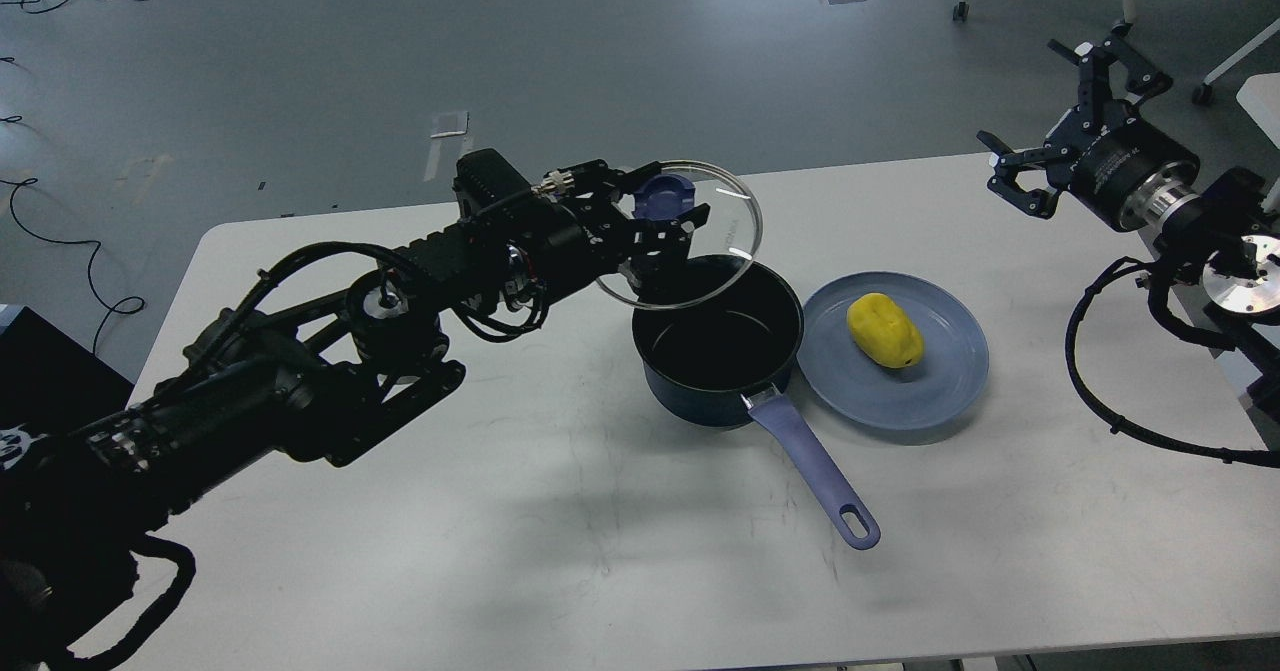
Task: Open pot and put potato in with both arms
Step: 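Lift the glass lid off the saucepan with the left gripper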
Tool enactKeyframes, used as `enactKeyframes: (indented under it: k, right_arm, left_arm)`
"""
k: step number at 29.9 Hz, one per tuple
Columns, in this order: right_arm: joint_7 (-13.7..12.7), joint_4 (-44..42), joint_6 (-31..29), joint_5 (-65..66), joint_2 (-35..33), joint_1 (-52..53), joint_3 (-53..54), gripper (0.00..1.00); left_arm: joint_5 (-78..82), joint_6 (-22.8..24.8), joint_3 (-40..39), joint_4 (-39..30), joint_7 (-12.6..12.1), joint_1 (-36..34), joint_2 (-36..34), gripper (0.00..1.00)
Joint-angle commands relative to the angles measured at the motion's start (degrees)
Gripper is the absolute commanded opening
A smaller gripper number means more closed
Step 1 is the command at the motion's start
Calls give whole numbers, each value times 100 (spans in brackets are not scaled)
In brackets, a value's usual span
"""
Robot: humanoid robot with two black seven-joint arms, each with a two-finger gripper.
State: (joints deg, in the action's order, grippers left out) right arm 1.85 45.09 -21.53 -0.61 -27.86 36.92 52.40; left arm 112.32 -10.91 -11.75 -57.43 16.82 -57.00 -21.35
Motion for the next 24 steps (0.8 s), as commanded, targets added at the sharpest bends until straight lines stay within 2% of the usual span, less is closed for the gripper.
enactKeyframes:
  k: [1, 3, 8, 14, 24]
  right_arm:
    - [0, -9, 0, 0, 9, -1, -10, 100]
    - [0, 0, 0, 0, 0, -1, -19, 100]
    - [0, -8, 0, 0, 0, 26, -151, 100]
    - [0, -9, 0, 0, 9, 52, -169, 100]
    - [0, 9, 0, 0, -18, 34, -169, 100]
  left_arm:
    - [1, -200, 59, -172, 15, 128, -509, 50]
    - [1, -358, 59, -286, 32, 399, -895, 50]
    - [9, -675, 59, -330, 41, 909, -1248, 50]
    - [-8, -763, 59, -312, 24, 1358, -1170, 50]
    - [-17, -772, 50, -84, -3, 1710, -888, 53]
